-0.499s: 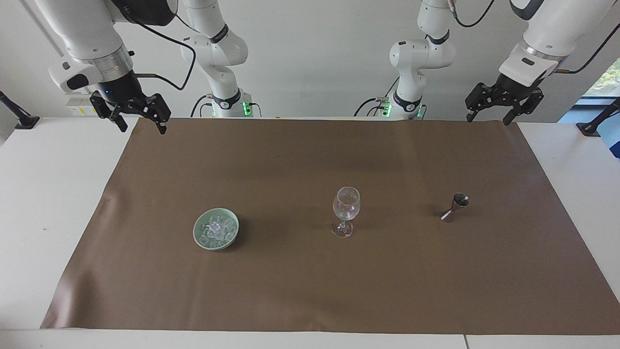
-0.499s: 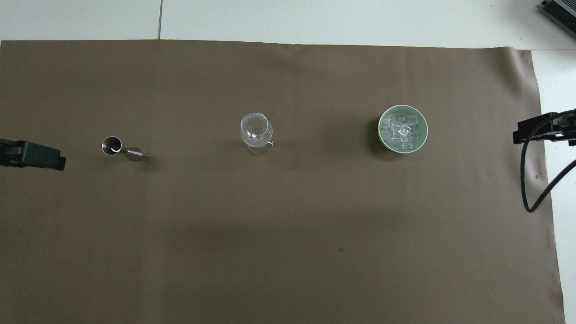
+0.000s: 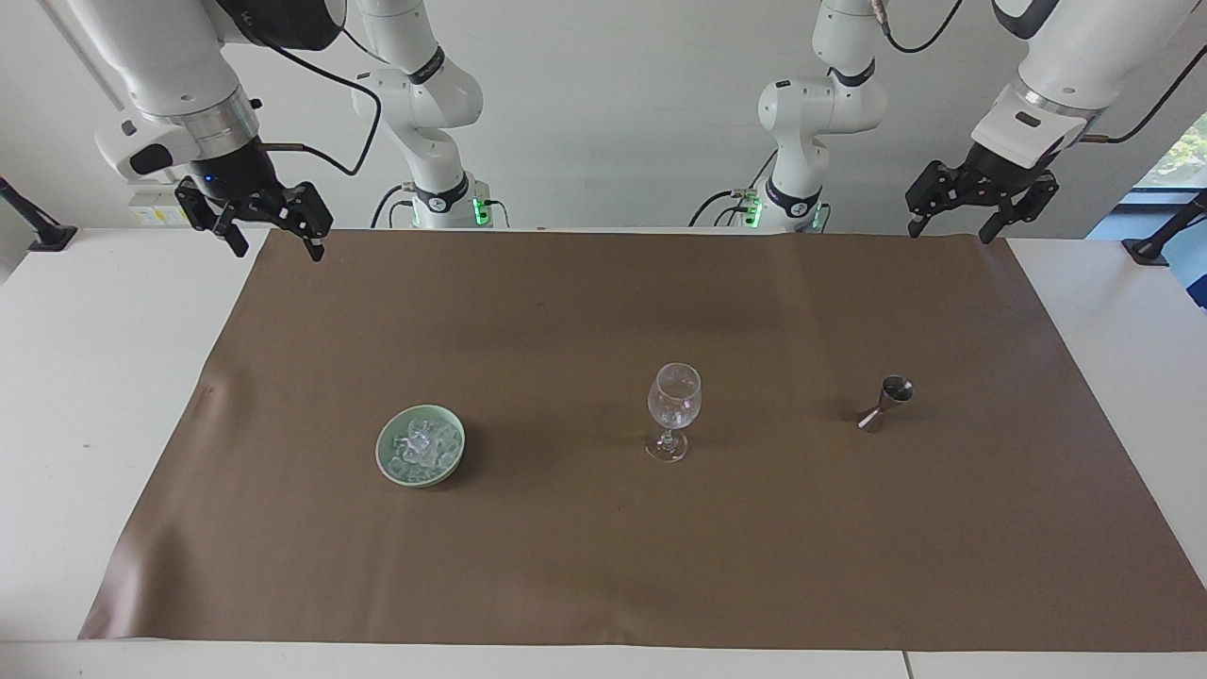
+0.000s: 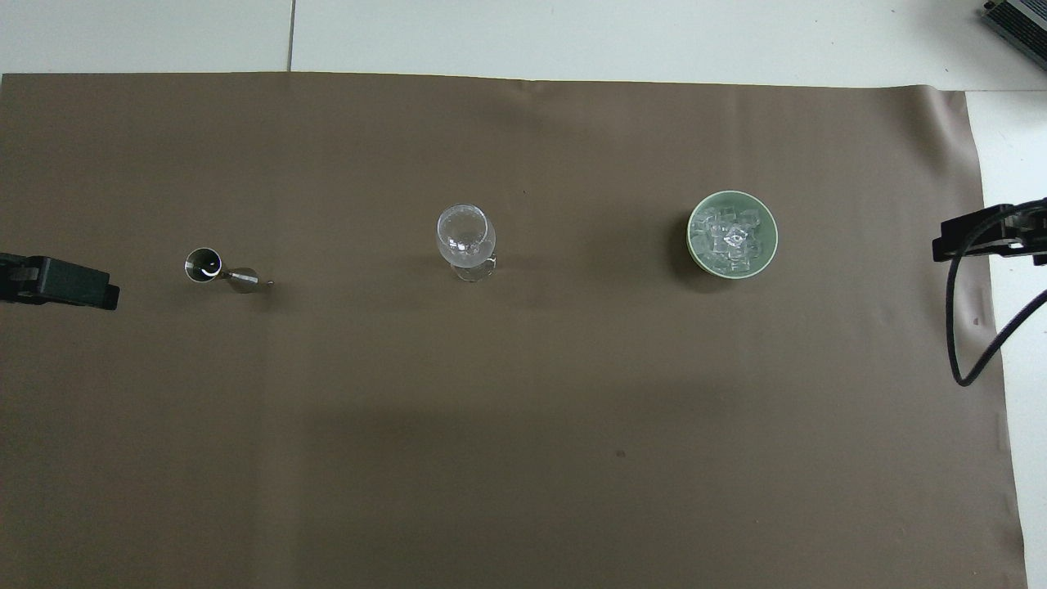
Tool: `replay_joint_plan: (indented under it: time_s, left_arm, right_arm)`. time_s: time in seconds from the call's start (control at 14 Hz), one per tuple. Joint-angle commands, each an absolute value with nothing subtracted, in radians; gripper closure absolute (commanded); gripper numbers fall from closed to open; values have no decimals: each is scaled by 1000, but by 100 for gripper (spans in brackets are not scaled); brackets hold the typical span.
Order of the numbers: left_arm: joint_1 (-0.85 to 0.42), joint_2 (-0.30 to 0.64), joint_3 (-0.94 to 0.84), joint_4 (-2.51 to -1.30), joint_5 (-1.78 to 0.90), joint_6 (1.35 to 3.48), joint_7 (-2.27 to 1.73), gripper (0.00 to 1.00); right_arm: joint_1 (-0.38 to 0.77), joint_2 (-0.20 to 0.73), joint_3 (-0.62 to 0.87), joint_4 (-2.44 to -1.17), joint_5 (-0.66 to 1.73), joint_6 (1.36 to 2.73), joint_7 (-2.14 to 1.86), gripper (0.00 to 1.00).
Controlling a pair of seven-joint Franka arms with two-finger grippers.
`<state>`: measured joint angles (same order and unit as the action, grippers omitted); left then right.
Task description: Pour wine and add ice with both arms
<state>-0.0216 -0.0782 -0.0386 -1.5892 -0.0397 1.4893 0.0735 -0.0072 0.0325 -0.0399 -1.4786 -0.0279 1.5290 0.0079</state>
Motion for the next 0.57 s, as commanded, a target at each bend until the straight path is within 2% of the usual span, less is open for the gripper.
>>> replay_joint_plan:
  time_s: [0.0,0.5]
  left_arm:
    - [-38,-100,-28,-1601,-49,1477,83,0]
    - [-46,-100,-32,-1605,-52,1486,72,0]
  right_arm:
    - [-11,17,-41,-1497,-15,1534,-15,0]
    - [-11,17,-41,-1497,-15,1534,-15,0]
